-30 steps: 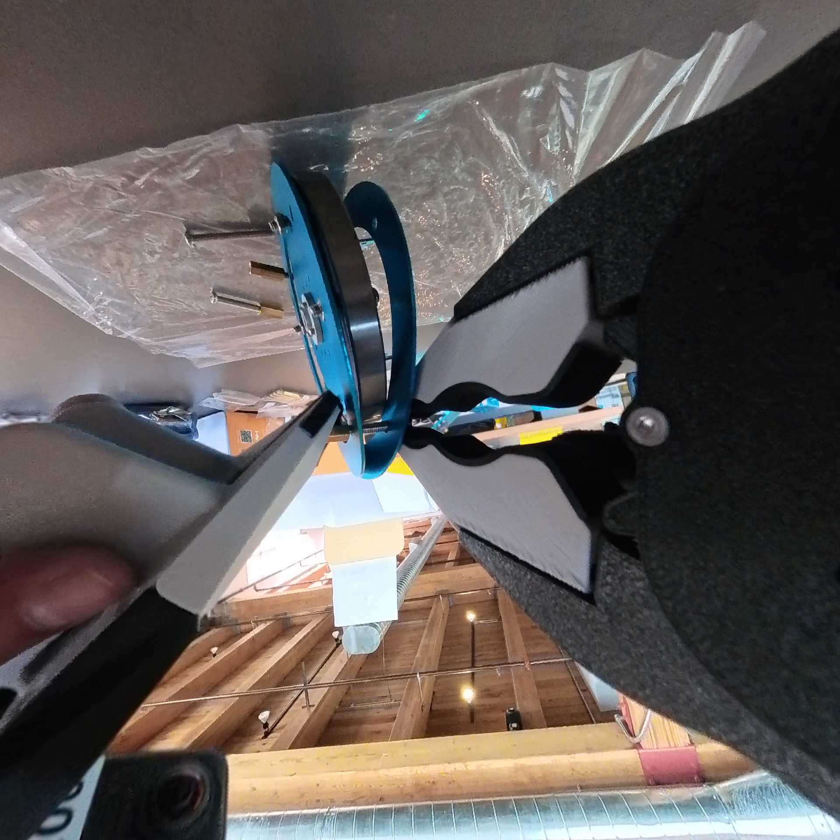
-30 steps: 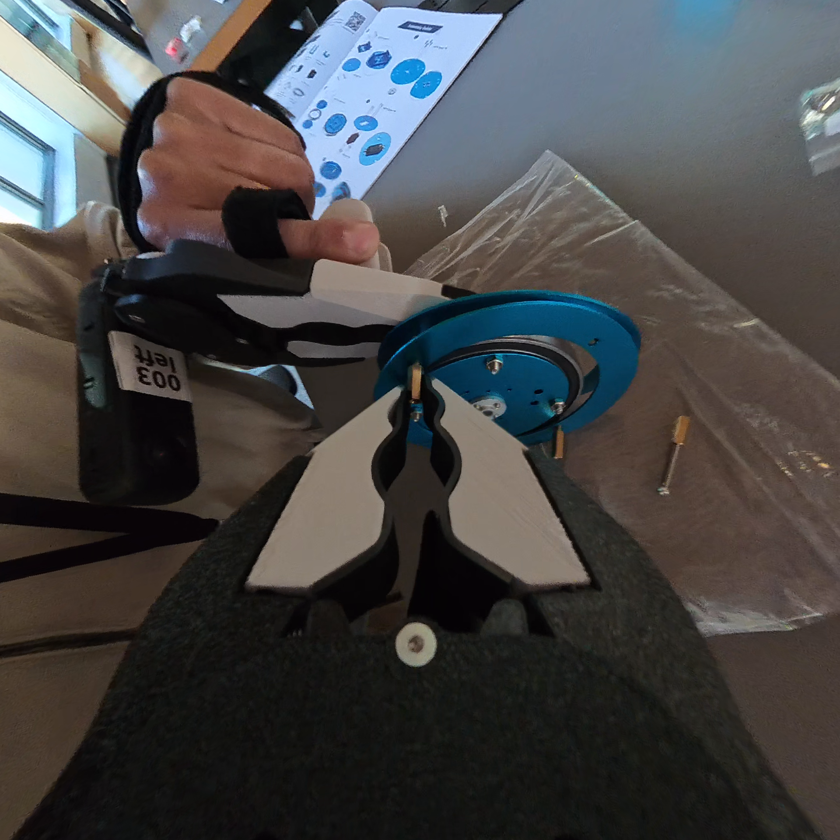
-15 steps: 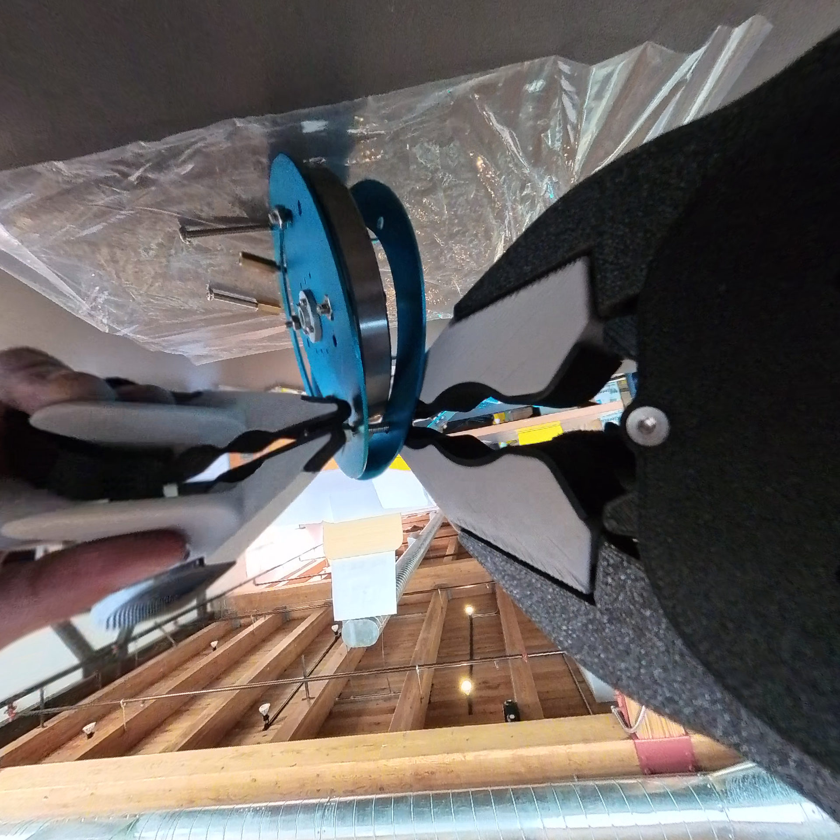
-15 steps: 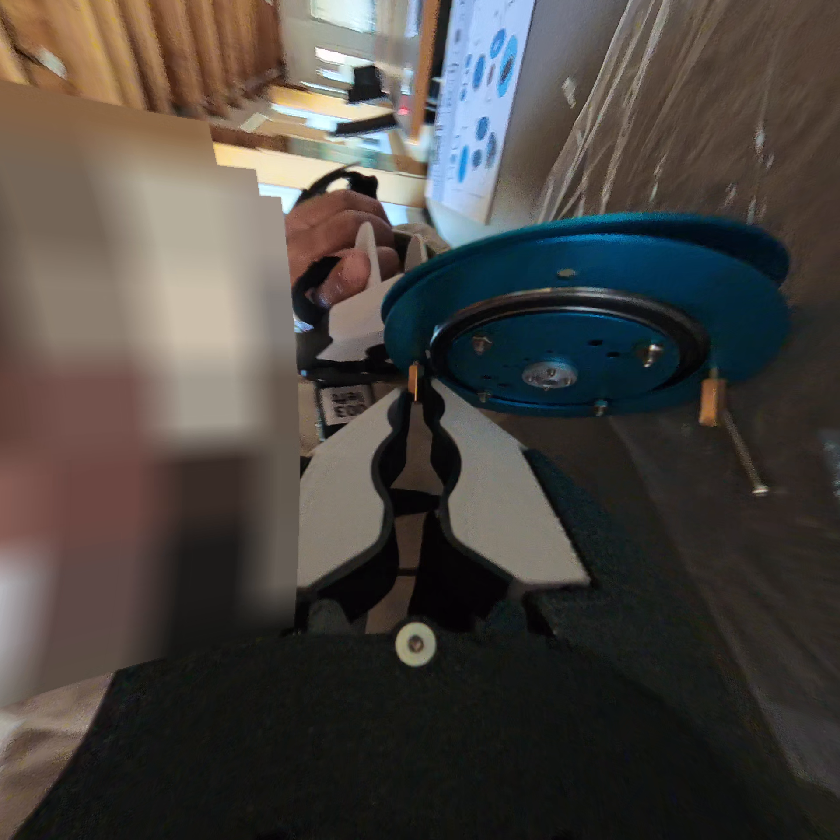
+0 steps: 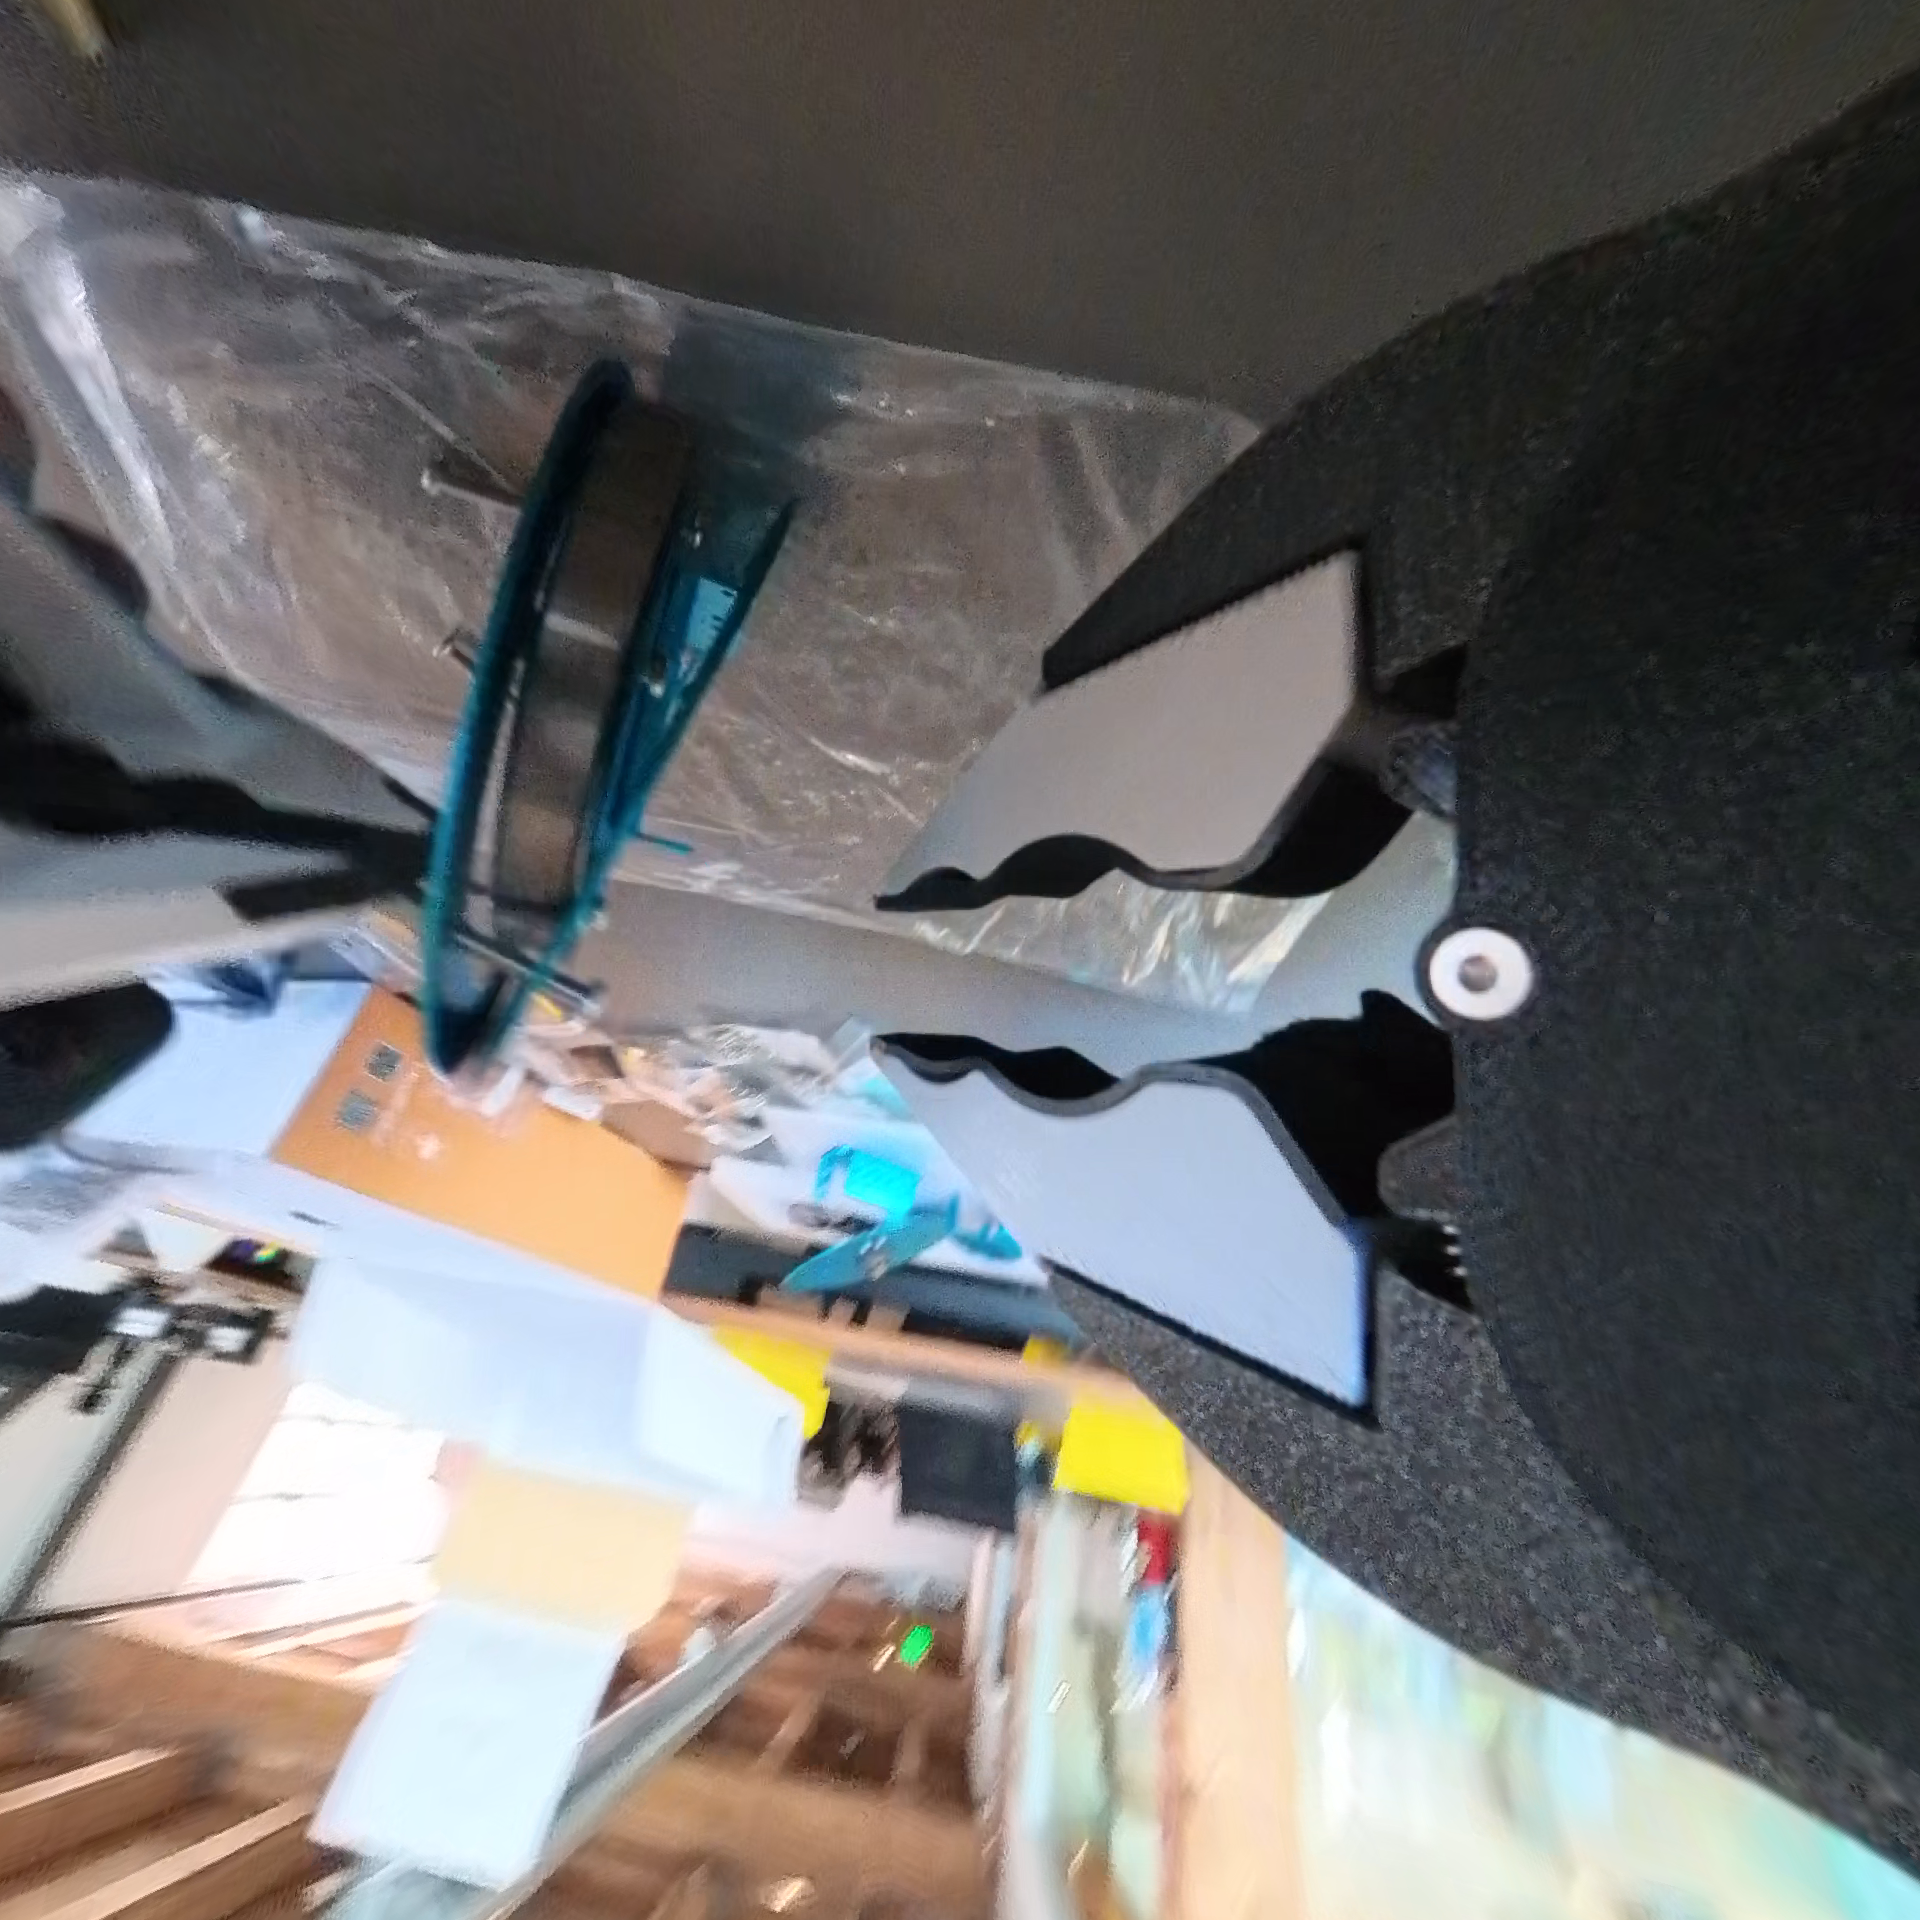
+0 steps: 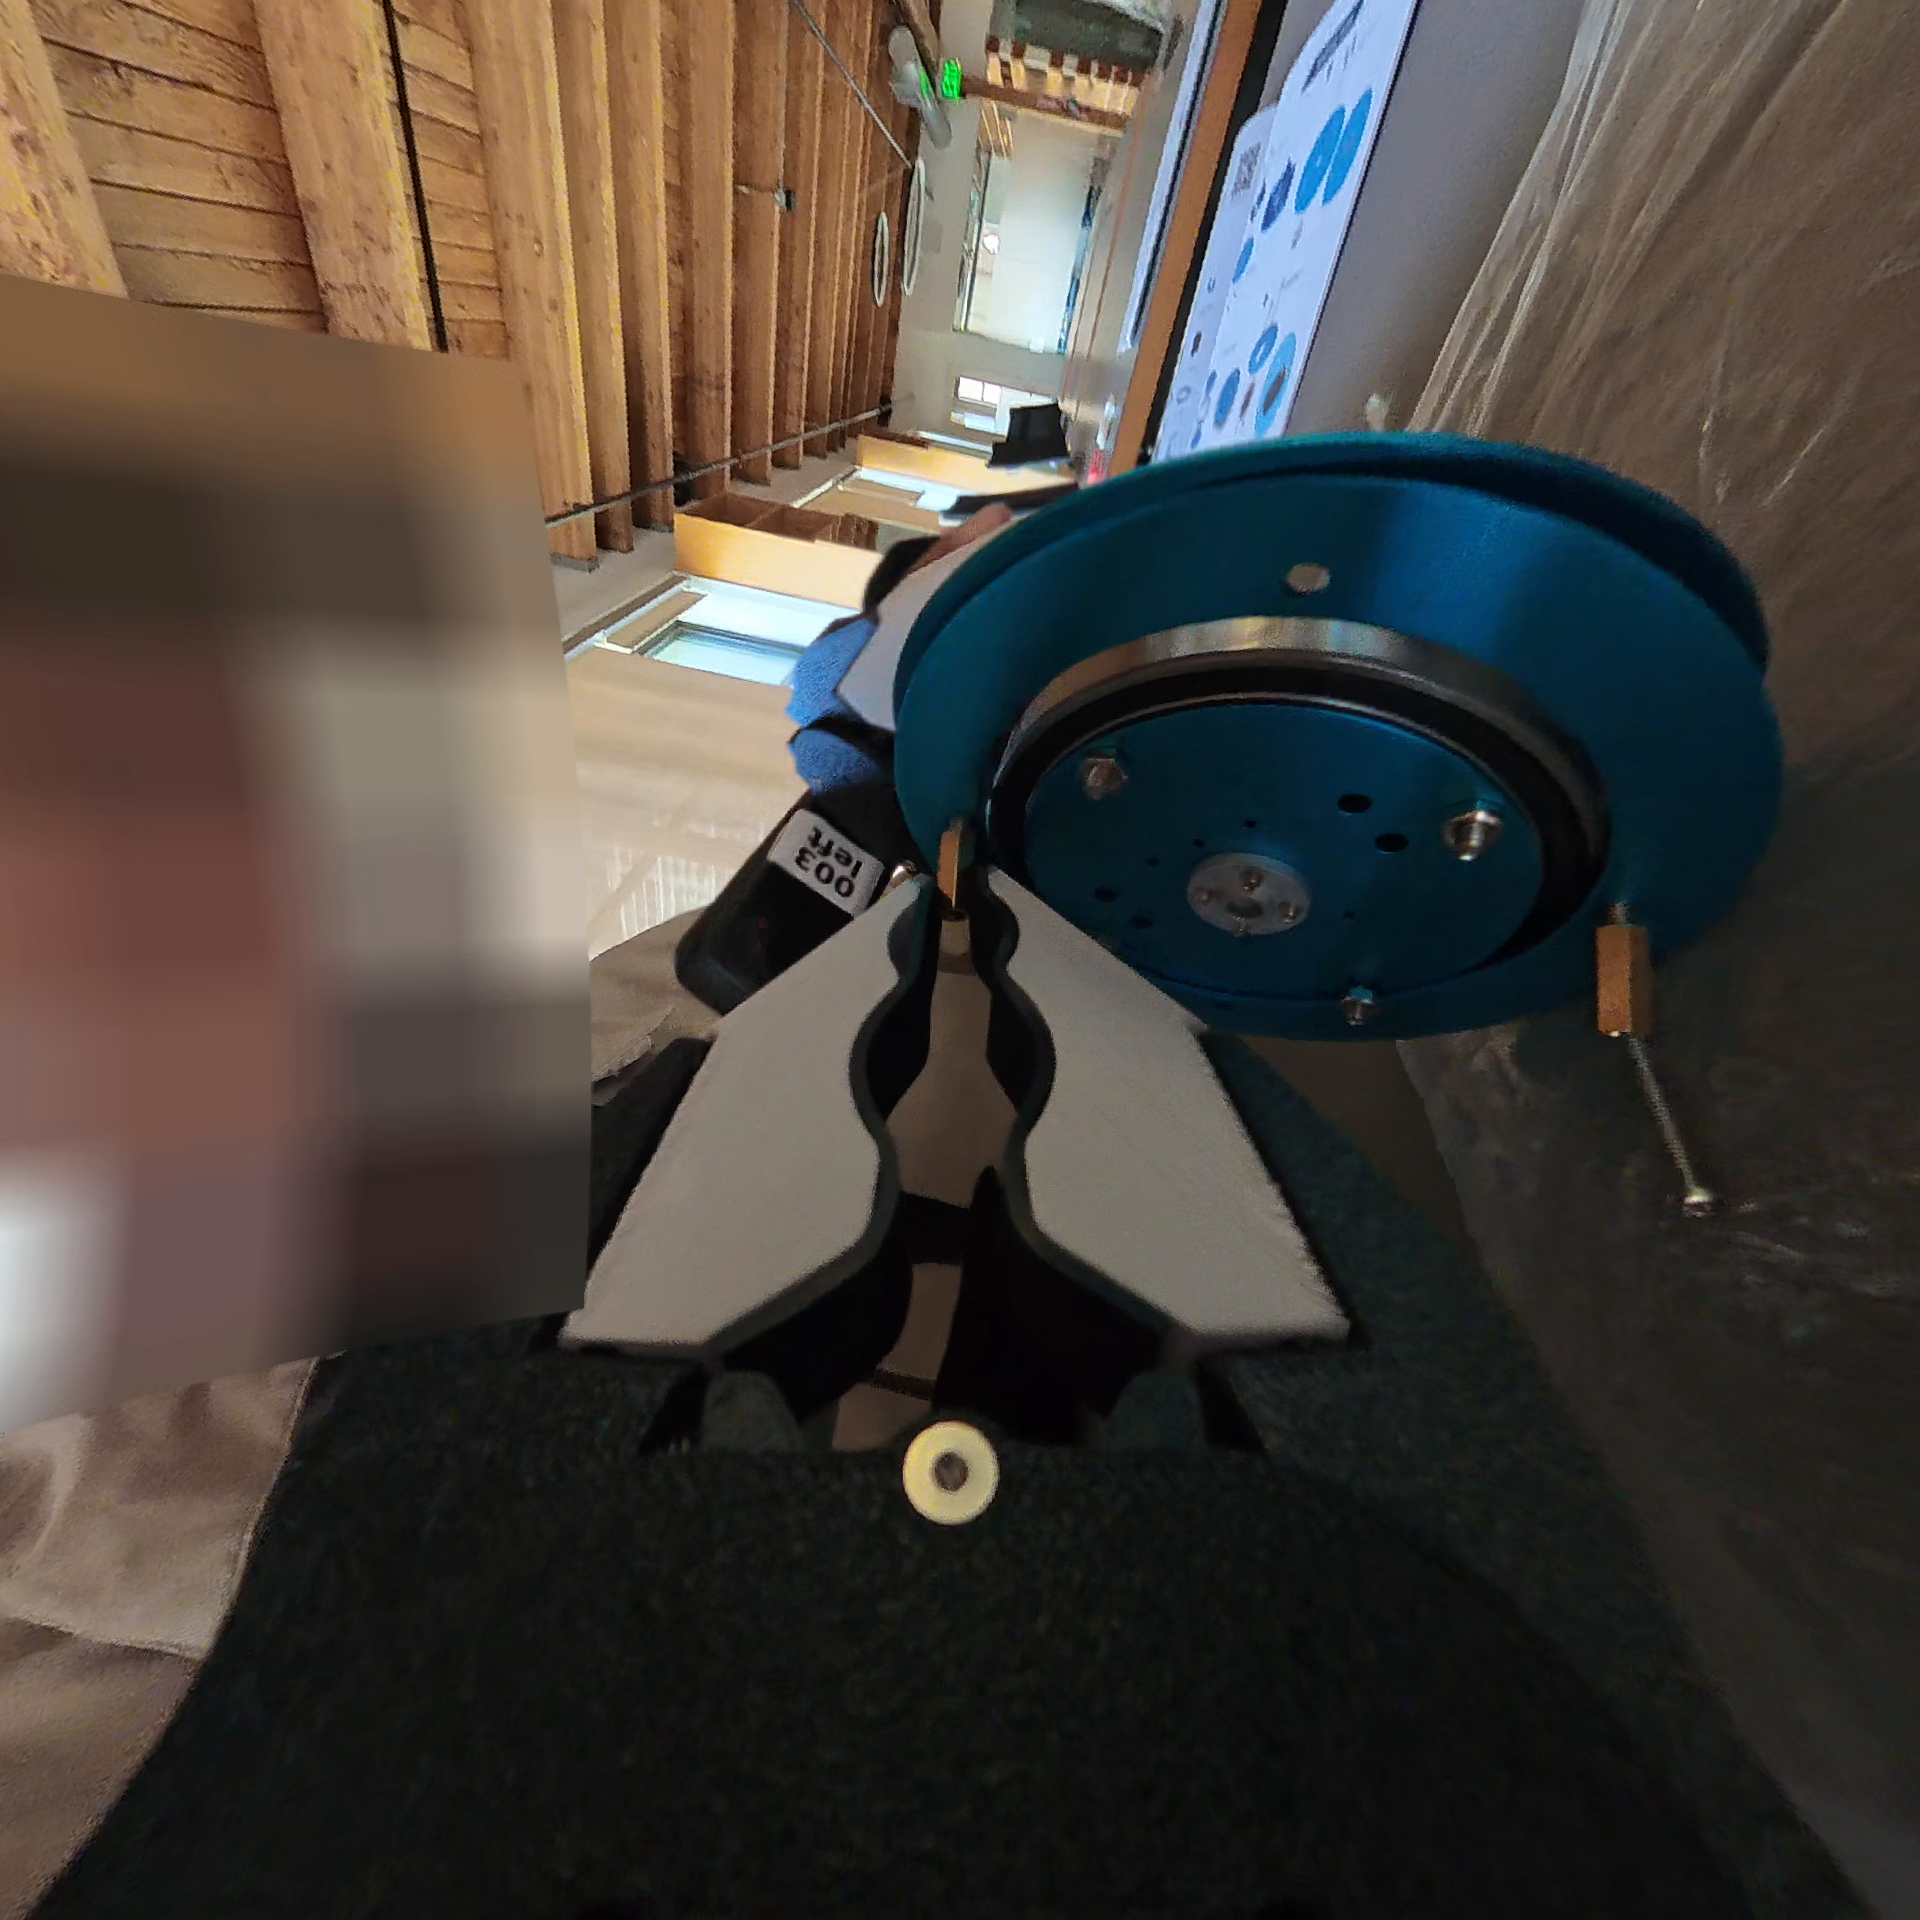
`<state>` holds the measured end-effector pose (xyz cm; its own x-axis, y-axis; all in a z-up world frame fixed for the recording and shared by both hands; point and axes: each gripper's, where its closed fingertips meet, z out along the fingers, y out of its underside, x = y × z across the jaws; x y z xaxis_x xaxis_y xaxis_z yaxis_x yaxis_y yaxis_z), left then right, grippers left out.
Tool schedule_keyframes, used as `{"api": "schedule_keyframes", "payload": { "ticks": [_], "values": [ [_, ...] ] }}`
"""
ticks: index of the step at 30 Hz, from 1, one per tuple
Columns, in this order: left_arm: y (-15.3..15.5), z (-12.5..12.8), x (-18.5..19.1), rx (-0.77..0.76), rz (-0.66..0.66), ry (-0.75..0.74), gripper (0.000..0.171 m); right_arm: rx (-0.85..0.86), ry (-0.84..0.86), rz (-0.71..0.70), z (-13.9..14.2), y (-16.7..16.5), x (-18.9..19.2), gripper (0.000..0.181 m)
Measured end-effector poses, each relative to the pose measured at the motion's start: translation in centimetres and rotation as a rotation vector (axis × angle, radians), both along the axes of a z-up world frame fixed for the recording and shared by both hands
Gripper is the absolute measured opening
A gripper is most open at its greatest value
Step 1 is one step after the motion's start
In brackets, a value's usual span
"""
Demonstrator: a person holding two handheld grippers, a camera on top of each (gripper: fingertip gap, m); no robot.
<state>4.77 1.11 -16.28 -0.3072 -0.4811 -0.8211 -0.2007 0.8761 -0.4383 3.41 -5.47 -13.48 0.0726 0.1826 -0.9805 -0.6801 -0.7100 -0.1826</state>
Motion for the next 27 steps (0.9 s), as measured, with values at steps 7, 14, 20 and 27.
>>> {"api": "schedule_keyframes", "payload": {
  "ticks": [7, 14, 20, 27],
  "values": [
    [-3.4, 1.6, -2.5, -0.785, 0.010, 0.060, 0.033, 0.051, -0.033, -0.070, -0.1, 0.3, -0.1, 0.005],
    [-3.1, 1.6, -1.8, -0.910, 0.088, 0.045, 0.038, 0.091, -0.194, -0.181, -0.3, 0.5, 0.4, 0.005],
    [-4.1, 3.1, -2.6, -1.143, -0.030, 0.075, 0.046, 0.144, -0.661, -0.202, -1.2, 1.4, 0.1, 0.004],
    [-2.3, 1.1, -2.1, -1.073, 0.073, 0.116, 0.037, 0.109, -0.994, -0.110, -1.7, 4.4, -0.6, 0.005]
  ]
}}
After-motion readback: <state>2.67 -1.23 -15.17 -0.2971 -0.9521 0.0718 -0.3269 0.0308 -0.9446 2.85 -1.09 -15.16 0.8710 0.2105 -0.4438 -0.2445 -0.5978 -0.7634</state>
